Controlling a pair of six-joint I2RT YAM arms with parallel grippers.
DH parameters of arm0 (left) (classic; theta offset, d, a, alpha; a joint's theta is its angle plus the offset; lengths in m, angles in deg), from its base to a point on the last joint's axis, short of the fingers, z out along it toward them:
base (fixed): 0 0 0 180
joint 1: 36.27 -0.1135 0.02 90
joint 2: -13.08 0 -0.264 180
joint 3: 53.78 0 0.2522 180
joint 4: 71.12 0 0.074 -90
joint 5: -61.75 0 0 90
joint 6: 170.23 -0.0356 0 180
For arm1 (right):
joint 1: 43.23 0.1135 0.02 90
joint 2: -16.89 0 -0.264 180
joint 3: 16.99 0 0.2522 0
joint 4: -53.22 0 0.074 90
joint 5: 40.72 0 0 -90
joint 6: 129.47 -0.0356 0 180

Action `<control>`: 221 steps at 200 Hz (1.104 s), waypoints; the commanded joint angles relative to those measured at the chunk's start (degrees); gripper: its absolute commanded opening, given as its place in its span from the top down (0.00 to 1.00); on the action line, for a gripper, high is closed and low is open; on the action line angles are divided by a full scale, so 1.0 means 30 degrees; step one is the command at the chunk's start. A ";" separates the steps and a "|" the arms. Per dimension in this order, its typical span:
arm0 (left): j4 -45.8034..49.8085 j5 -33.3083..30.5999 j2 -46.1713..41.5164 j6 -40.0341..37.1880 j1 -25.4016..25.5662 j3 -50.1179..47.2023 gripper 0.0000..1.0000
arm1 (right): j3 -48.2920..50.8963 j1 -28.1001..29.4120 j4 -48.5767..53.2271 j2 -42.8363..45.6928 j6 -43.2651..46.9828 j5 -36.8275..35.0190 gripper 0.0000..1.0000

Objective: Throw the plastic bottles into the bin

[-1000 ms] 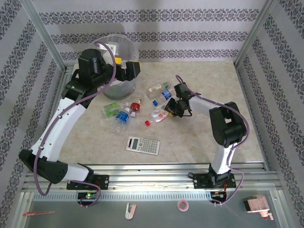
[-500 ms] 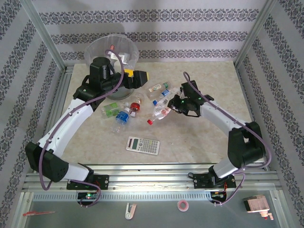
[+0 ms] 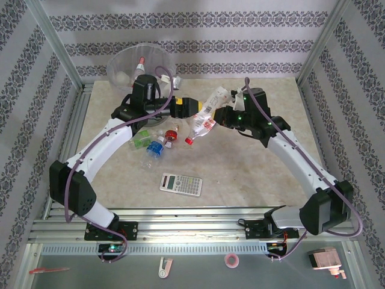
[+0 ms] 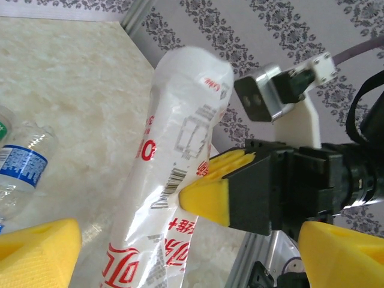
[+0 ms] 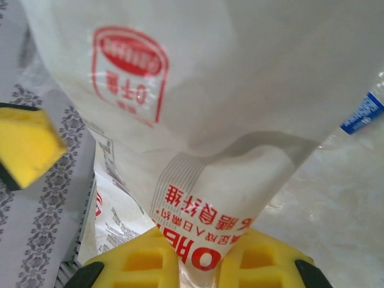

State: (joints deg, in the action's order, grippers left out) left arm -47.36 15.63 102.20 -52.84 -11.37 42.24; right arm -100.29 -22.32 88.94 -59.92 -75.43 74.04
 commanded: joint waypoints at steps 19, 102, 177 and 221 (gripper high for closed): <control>0.2121 0.1216 0.0833 -0.1542 0.0574 0.1192 0.15 | -0.0450 0.0224 -0.0281 0.0768 0.1120 0.1157 0.91; 0.2538 0.0672 0.1493 -0.2012 0.0675 0.1357 0.25 | -0.0302 0.0791 -0.0652 0.1175 0.1529 0.2186 0.91; 0.0935 0.1654 0.1252 -0.1285 0.0695 0.0561 0.76 | -0.0145 0.0973 -0.0984 0.1281 0.1829 0.2530 0.80; 0.0682 0.0950 0.0591 -0.1170 0.0719 0.0483 0.84 | 0.0062 0.0989 -0.1157 0.1680 0.2187 0.2551 0.38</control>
State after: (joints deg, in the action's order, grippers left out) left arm -41.72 19.24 106.35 -57.05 -9.90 44.21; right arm -100.42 -20.07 87.73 -57.59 -70.64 79.70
